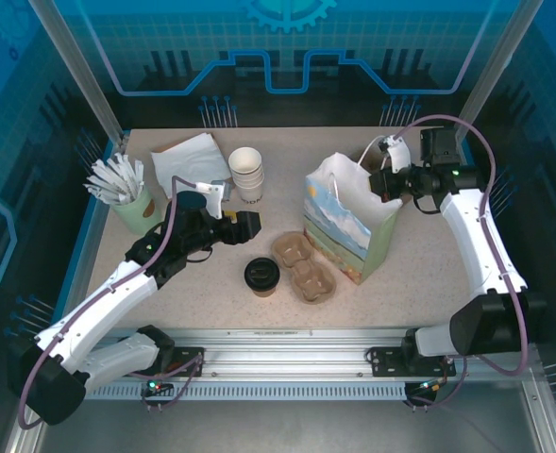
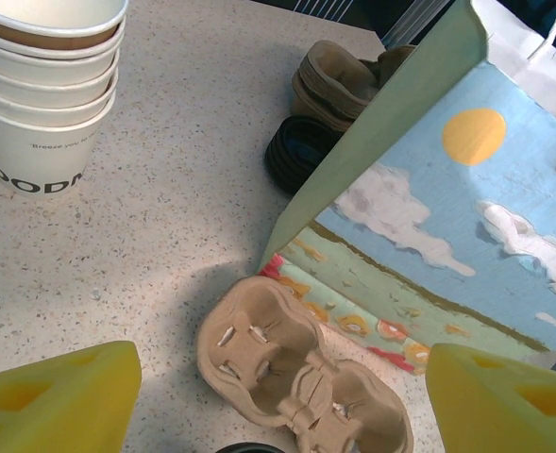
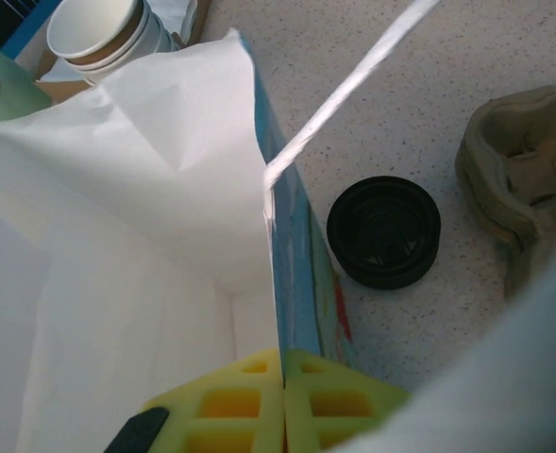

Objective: Pack the takeout coffee

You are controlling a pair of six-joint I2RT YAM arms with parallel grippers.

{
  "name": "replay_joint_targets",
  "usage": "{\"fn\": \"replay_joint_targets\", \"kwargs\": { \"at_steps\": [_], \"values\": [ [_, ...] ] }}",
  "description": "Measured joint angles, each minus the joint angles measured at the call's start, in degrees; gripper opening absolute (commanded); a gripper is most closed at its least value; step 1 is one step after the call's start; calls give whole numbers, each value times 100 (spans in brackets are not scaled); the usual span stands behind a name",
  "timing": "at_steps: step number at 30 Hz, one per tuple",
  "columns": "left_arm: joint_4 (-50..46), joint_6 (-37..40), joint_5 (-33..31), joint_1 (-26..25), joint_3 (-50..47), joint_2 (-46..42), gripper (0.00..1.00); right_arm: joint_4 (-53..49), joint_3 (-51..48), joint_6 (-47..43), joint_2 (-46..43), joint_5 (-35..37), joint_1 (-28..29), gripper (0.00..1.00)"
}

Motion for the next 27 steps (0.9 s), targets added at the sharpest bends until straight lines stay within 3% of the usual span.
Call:
{"fn": "replay_joint_targets", "kwargs": {
  "at_steps": [9,17,27],
  "values": [
    [-2,0,0,0,0,7,81,-96,157,-332,190,46,-101,16],
    [-20,17,0,0,0,15,81,-210,164,-181,76,544,-101,55],
    [-138,48,-2,0,0,33,84,-420,162,616,-1270,1812,50,64]
  ]
}}
